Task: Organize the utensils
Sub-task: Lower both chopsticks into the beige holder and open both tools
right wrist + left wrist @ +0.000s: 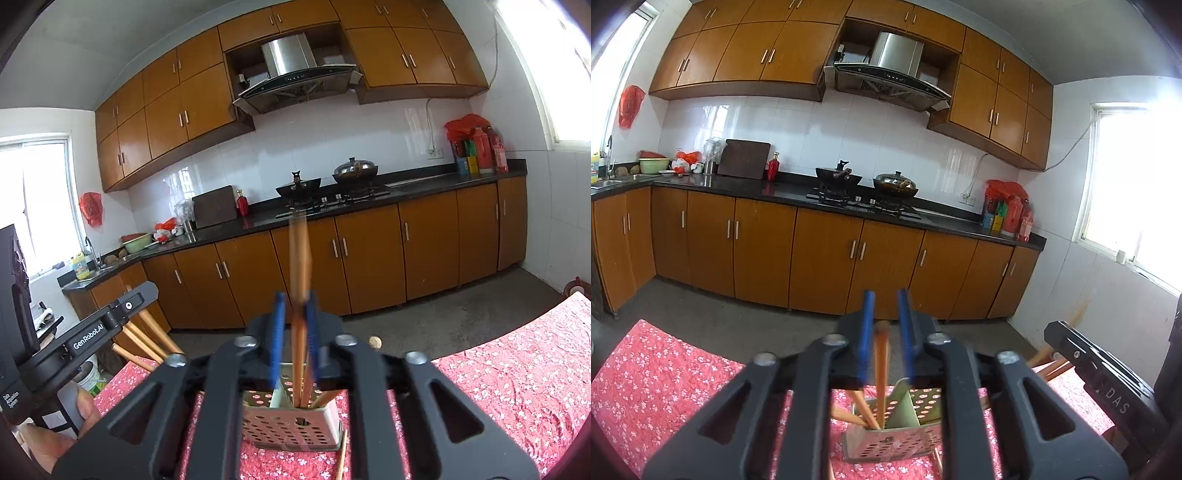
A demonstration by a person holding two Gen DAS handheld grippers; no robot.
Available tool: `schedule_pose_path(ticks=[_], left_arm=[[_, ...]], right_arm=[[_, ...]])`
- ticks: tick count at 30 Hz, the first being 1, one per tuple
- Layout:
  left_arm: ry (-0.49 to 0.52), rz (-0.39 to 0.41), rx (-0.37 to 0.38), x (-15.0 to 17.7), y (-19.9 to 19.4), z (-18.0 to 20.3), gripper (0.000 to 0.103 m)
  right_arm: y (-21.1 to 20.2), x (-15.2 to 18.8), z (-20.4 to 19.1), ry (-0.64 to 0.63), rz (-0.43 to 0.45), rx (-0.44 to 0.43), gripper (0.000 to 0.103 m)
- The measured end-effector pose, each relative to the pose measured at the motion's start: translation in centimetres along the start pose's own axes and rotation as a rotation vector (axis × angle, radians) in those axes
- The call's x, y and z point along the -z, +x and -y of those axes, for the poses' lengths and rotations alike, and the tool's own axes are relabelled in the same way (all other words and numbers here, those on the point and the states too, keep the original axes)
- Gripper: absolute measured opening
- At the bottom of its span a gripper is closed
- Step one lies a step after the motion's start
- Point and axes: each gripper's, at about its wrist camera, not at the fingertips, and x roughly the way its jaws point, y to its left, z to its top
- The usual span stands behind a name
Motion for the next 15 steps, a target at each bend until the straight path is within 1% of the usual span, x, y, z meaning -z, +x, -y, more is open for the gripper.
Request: schedule_pose_path(ticks=[1,4,5,7,10,13,15], left_arm=[[-0.002,0.001,0.0,0.0,-0.2,-0.1,0.026],[-0.01,0.009,-0.005,-0.3,-1.2,-0.2,0.028],[-0.015,0.013,-0.005,-0.4,-1.7,-0.3,0.031],[-0.02,0.022,-0.015,-0.6,-3.2,-0.7,0.035],[-0.007,0.025,-0.04,-0.4,-5.6,-1.3,0.038],[0.002,0.006,-0.073,0.7,-7.8,-2.6,0.043],[0.009,-0.016,-0.111,2.4,-9.1,-3.9,0.046]], right_arm=[[-0.2,0.0,0.0,-0.001,0.001,0.005,0.035],[-0.9,-0.3,-0.1,-0.005,0.007,0.012,0.035],[-1.4,-0.4,-0.1,-0.005,0.012,0.016,0.035],[-2.3,-0.6,-0.1,-0.007,0.025,0.024,0.039],[-4.4,-0.4,0.5,-0.007,0.038,0.057,0.042],[-5.5,0.5,1.5,-0.003,0.014,0.095,0.044],[-5.8,2.2,2.5,-0.008,-0.034,0.149,0.045]])
